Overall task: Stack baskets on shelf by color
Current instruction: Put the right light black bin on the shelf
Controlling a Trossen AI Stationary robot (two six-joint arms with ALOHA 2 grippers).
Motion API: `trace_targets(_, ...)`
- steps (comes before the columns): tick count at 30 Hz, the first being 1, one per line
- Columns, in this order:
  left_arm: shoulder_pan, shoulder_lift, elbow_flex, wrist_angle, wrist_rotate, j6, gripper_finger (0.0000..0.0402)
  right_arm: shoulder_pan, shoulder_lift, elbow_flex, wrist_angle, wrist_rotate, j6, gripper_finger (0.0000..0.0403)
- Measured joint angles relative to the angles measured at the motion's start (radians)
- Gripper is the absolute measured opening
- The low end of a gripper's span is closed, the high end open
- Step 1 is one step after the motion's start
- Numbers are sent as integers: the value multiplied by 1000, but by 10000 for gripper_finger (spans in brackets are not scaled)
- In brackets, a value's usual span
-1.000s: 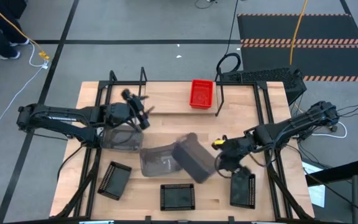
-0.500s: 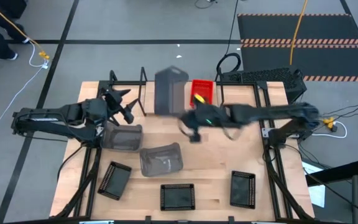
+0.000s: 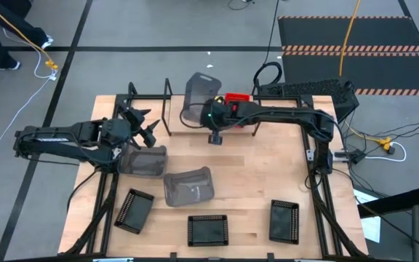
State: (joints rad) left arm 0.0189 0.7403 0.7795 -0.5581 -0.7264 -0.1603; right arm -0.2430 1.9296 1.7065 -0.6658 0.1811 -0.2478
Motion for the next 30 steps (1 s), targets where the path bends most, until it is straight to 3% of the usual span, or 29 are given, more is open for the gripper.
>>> trace_targets(5, 0, 0, 0, -1, 0, -33, 250, -21, 7, 0, -104, -78, 26, 0)
trace_targets(16, 0, 0, 0, 0, 0, -45, 250, -18, 5, 0, -206, -82, 45, 0)
trace_targets(30, 0, 0, 0, 5, 0, -32, 250, -36, 5, -5, -177, -81, 49, 4)
